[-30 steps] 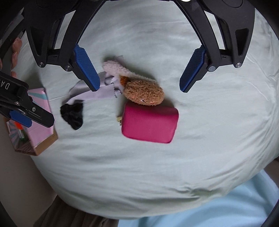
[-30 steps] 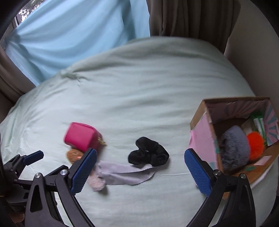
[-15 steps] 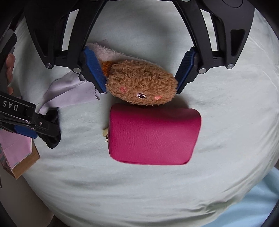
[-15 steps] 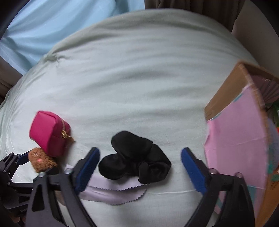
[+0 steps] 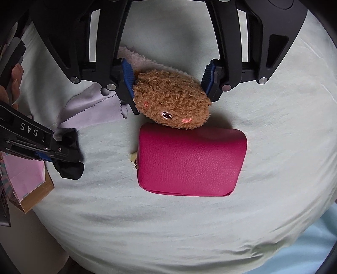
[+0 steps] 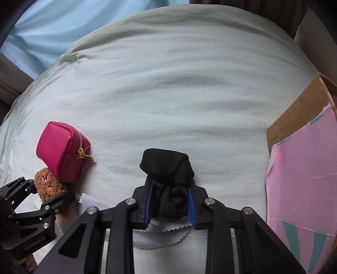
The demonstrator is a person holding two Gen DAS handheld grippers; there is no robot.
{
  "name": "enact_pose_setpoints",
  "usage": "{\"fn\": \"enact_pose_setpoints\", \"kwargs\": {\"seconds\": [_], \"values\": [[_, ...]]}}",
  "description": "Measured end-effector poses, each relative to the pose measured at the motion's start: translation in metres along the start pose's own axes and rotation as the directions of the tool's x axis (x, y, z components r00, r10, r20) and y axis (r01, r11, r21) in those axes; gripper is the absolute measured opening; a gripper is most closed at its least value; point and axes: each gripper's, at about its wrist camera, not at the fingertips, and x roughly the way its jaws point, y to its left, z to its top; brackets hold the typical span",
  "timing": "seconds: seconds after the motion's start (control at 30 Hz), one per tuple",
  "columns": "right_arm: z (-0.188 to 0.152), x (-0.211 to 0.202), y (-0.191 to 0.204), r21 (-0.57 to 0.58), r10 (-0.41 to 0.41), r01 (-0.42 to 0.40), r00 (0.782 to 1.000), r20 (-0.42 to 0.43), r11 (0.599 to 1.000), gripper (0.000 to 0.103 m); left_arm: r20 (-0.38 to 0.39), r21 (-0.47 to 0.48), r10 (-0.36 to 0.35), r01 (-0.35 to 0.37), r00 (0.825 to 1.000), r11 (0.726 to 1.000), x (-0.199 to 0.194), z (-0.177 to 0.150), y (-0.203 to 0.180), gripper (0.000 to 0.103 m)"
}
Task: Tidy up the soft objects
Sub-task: 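Grasp the brown plush with left tool while right tool grasps black scrunchie, then lift the brown plush and black scrunchie and carry both over the box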
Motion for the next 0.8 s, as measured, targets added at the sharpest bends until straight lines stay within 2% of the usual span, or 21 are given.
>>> {"fn": "enact_pose_setpoints", "kwargs": {"seconds": [0.33,0.8], "values": [[0.007,-0.051,0.016,-0.014,0.011,-0.01,0.997,0.071,1.0,0.023,0.079,-0.012,0.009,-0.009,0.997,1.0,-0.058,0.002,-0.003,0.049],[-0.019,-0.196,0.039,-0.022,0.053,-0.049,0.976,0.213,0.999,0.023,0.22,-0.044,0.026,-0.017,0.975,0.999,-0.206,-0.029,-0.019,0.049]]}}
